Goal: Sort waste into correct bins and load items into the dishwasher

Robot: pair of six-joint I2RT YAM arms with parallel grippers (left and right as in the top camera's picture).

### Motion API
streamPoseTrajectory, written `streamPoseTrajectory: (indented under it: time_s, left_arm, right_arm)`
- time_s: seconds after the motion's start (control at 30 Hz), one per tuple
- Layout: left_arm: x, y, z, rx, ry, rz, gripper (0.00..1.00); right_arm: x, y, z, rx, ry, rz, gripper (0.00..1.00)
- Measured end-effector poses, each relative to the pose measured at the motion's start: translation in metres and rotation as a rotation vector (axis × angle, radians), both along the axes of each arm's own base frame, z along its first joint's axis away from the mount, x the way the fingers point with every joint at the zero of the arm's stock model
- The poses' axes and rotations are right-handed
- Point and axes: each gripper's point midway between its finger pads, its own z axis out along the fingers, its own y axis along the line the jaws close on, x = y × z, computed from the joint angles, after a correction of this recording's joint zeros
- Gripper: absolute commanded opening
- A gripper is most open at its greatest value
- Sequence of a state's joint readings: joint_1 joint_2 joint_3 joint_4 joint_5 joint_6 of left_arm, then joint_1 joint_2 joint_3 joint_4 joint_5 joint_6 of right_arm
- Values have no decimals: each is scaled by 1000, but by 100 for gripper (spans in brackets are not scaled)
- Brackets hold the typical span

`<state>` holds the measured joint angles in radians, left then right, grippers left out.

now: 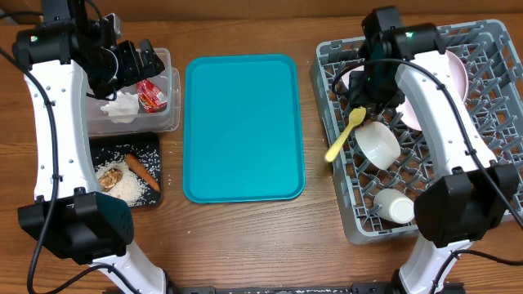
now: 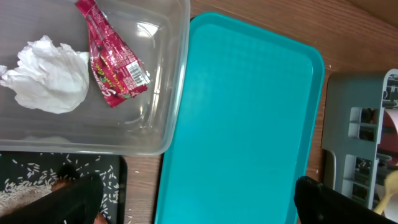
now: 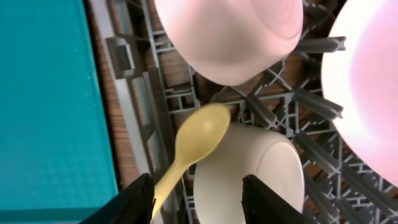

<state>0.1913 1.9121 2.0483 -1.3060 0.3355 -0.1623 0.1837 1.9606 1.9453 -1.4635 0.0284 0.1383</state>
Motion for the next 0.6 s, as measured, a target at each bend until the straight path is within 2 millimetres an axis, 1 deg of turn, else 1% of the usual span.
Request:
streamPoseTrajectory:
  time_s: [0.07,0.13,0.17,0.23,0.3,0.43,0.5,0.6]
  left_arm:
    - [0,0,0,0,0,0,100]
    - [0,0,0,0,0,0,100]
    - [0,0,0,0,0,0,100]
    - [0,0,0,0,0,0,100]
    - [0,0,0,0,0,0,100]
    - [0,0,0,0,0,0,100]
    - [0,0,0,0,0,0,100]
    - [0,0,0,0,0,0,100]
  right_arm:
    - [-2,0,12,6,-14,-1,60]
    - [-8,0,28,13,-33,-1,77]
    - [-10,-1,37,17,-51,-2,82]
    - [-14,-1,59,27,-105,2,89]
    - [-21,-2,85,44,-176,6,90]
    - [-33,-1,116,78,-259,14,89]
    - [-36,1,124,97,-277,20,89]
    - [-37,7,124,127,-270,29,86]
